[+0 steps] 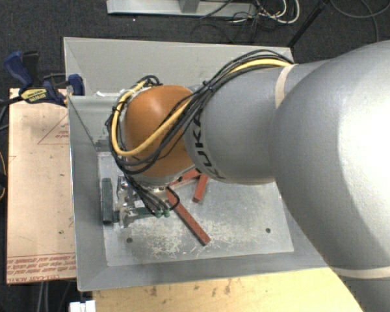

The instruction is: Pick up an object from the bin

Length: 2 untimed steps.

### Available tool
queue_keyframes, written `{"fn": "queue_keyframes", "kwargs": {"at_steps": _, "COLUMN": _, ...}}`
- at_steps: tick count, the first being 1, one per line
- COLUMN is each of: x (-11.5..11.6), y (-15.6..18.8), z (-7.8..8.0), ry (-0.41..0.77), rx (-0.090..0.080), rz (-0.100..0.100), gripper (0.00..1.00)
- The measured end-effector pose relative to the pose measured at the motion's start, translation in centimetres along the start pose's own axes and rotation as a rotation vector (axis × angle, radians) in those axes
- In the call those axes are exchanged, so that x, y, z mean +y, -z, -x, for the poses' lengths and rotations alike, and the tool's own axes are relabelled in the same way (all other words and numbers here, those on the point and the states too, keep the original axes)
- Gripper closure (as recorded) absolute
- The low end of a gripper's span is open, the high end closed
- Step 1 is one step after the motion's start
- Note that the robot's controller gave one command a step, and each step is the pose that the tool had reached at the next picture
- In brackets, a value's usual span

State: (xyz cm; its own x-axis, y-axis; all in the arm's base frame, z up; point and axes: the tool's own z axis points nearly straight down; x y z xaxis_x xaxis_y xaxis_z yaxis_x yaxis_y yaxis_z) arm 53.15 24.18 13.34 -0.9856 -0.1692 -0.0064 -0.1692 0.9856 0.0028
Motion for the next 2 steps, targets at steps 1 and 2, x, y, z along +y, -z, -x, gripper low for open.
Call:
{"fn": "queue_keyframes", "kwargs": {"at_steps": 1, "x": -0.2, "y": 4.8, "z": 0.6, "ry": 0.016, "rx": 0.010, "rz": -0.003, "gripper": 1.00}}
{"fn": "queue_keyframes", "kwargs": {"at_steps": 2, "x": -0.1, "y": 9.8, "z": 0.9, "ry": 0.017, "rx": 0.001, "rz": -0.001, "gripper": 1.00}}
